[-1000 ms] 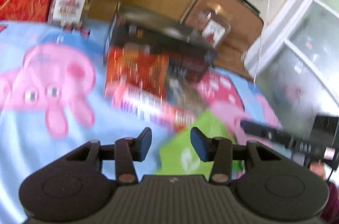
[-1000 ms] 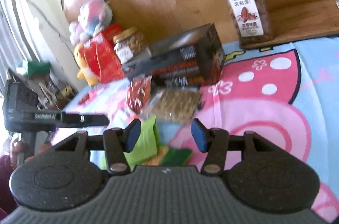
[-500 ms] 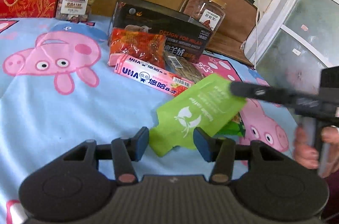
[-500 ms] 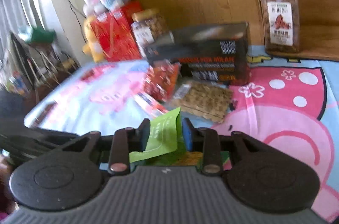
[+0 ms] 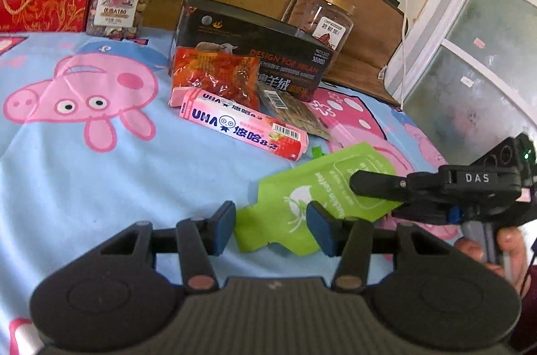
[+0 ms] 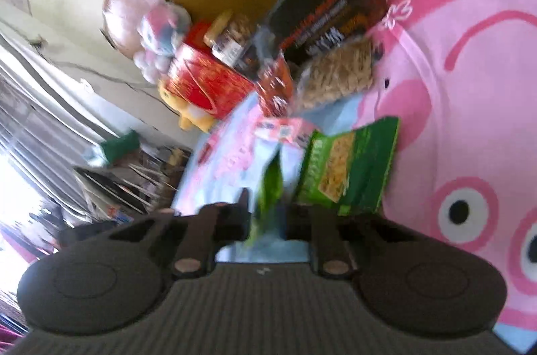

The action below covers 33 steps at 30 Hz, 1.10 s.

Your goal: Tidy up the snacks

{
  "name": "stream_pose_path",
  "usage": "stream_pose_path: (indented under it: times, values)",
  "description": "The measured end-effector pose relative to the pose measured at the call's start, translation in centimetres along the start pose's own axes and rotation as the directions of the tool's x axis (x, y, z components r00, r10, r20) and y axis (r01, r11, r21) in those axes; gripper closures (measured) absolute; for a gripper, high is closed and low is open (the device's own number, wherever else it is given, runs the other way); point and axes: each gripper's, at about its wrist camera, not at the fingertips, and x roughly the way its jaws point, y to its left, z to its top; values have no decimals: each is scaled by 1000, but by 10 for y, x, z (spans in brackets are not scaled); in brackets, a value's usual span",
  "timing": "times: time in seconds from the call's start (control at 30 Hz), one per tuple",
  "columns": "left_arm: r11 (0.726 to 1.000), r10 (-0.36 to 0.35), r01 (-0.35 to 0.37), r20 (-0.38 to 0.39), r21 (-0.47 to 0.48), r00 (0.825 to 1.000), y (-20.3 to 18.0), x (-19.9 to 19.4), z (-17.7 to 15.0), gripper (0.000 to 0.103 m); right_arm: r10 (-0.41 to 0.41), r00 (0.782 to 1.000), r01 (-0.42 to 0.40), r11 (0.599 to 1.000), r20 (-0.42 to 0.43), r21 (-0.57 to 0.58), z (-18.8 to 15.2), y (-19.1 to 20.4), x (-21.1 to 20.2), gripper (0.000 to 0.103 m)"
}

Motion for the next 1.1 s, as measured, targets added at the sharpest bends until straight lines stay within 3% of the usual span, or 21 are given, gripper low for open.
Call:
stream_pose_path:
  times: [0.07,0.17,0.3,0.4,0.47,0.53,0.57,0.67,0.8,0.9,1.0,1.1]
  values:
    - [999,-21,21,-11,-48,1000,8,-5,4,55,32,999,-33,999,13,37,1,-1,-1,92]
    - [991,-58,62,34,-117,998,20,-22,11,53,48,996,-52,997,78,63,5,0,-17,92]
    - [944,-202,216,83,-249,976,37,-34,22,37,137,980,-159,975,146,154,14,-12,-29,92]
    - [907,-271,289,103,-306,957,39,-33,28,37,234,959,-265,939,158,218,17,-17,-24,92]
    - [892,-304,323,109,-316,947,37,-29,33,46,260,954,-288,931,147,225,18,-13,-18,92]
    - [925,-244,262,100,-274,965,29,-27,42,70,274,954,-295,931,122,214,23,-5,-11,92]
    - [945,-201,218,95,-242,975,26,-26,51,73,276,954,-295,934,118,203,27,-2,-8,92]
    - [948,-201,219,101,-232,974,31,-20,80,75,250,962,-264,955,113,131,55,11,-7,92]
    - [982,-100,119,131,-143,986,27,-2,135,75,194,974,-196,981,112,2,111,34,19,90]
    - [994,-19,32,126,-104,992,28,27,172,75,149,982,-143,988,119,-57,152,39,41,89]
    - [995,30,-19,102,-100,994,33,57,190,77,80,990,-69,993,116,-95,179,36,62,88]
    - [994,43,-34,79,-107,996,41,80,197,77,-19,994,33,991,105,-133,192,32,80,80]
